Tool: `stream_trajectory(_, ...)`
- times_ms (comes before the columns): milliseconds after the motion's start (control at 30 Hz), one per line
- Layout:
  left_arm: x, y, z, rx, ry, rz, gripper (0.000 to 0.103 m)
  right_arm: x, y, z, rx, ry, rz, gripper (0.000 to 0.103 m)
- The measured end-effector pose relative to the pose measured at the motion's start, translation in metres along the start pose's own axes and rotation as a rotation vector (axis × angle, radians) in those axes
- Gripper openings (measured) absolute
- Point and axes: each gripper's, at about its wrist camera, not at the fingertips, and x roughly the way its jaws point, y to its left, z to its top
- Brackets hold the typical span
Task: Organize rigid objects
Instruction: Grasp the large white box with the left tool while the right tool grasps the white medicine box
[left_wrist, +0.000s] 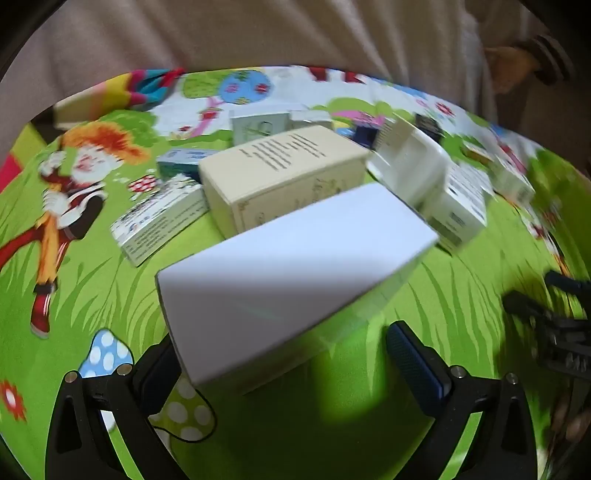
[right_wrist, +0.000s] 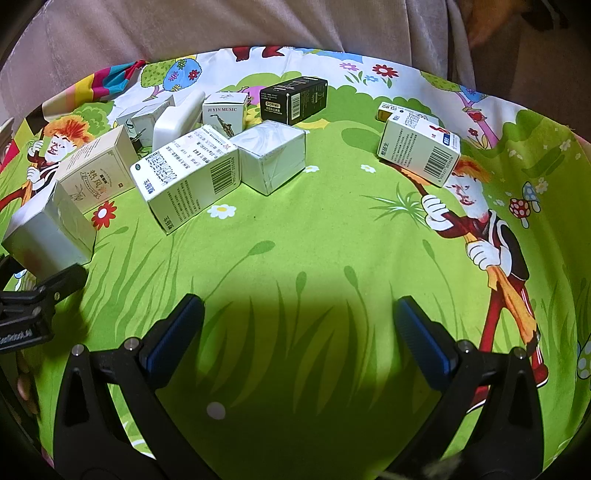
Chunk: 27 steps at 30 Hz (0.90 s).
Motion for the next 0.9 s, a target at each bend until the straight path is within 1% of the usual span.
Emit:
stream_trajectory(67, -0.001, 0.006, -0.002, 0.085, 0.0, -0.061, 0.103, 0.0, 0.0, 0.0, 0.0, 0.0, 0.0, 0.103)
stream_trajectory(133, -0.001, 0.015, -0.001, 0.147, 0.003, -0.104, 0.103, 0.0, 0.0, 0.0, 0.0, 0.0, 0.0, 0.103)
stream_trajectory(233, 0.003, 0.014, 0.007, 0.223, 0.007, -0.146, 0.103, 0.0, 0.0, 0.0, 0.0, 0.0, 0.0, 0.103)
stream_trajectory(267, 0.011, 0.013, 0.016, 0.248, 0.011, -0.151, 0.103, 0.0, 0.0, 0.0, 0.0, 0.0, 0.0, 0.103)
stream_trajectory(333, 0.015, 0.008, 0.023, 0.302, 0.004, -0.178, 0.102, 0.0, 0.0, 0.0, 0.0, 0.0, 0.0, 0.103)
stream_trajectory(367, 0.017, 0.004, 0.027, 0.319, 0.014, -0.19, 0.093, 0.0, 0.0, 0.0, 0.0, 0.0, 0.0, 0.103)
stream_trajectory(400, 0.014, 0.004, 0.025, 0.328, 0.074, -0.214, 0.087, 0.0, 0.0, 0.0, 0.0, 0.0, 0.0, 0.103)
stream_trajectory(433, 0.011, 0.0, 0.026, 0.336, 0.088, -0.21, 0.067, 0.0, 0.0, 0.0, 0.0, 0.0, 0.0, 0.103)
stream_trajectory(467, 0.007, -0.004, 0.026, 0.333, 0.081, -0.211, 0.042, 0.0, 0.0, 0.0, -0.001, 0.0, 0.0, 0.103)
stream_trajectory(500, 0.002, -0.009, 0.023, 0.328, 0.077, -0.196, 0.038, 0.0, 0.0, 0.0, -0.002, 0.0, 0.001, 0.103)
stream_trajectory(533, -0.003, -0.012, 0.018, 0.306, 0.076, -0.195, 0.036, 0.0, 0.0, 0.0, -0.003, 0.0, 0.001, 0.103)
stream_trajectory(567, -0.01, -0.014, 0.011, 0.275, 0.072, -0.205, 0.036, -0.001, 0.001, 0.0, -0.003, 0.0, 0.0, 0.103)
stream_trajectory(633, -0.021, -0.018, -0.004, 0.224, 0.044, -0.187, 0.036, -0.001, 0.001, 0.0, -0.003, 0.0, 0.0, 0.103)
stream_trajectory(700, -0.026, -0.012, -0.013, 0.118, 0.029, -0.138, 0.036, -0.001, 0.001, 0.0, -0.003, 0.0, 0.0, 0.103)
stream_trajectory(767, -0.03, -0.005, -0.012, 0.032, 0.008, -0.085, 0.037, -0.001, 0.001, 0.0, -0.004, 0.0, 0.002, 0.103)
stream_trajectory(800, -0.032, 0.001, -0.009, -0.016, -0.018, -0.081, 0.037, -0.001, 0.002, 0.0, -0.008, 0.0, 0.006, 0.103)
stream_trajectory(833, -0.031, 0.004, -0.008, -0.054, -0.02, -0.077, 0.039, -0.001, 0.003, 0.0, -0.016, 0.001, 0.012, 0.103)
stream_trajectory(867, -0.026, 0.006, -0.007, -0.088, 0.0, -0.066, 0.042, -0.001, 0.004, 0.0, -0.025, 0.001, 0.02, 0.103)
stream_trajectory(900, -0.021, 0.008, -0.008, -0.118, 0.017, -0.054, 0.043, -0.002, 0.005, 0.0, -0.032, 0.0, 0.026, 0.103)
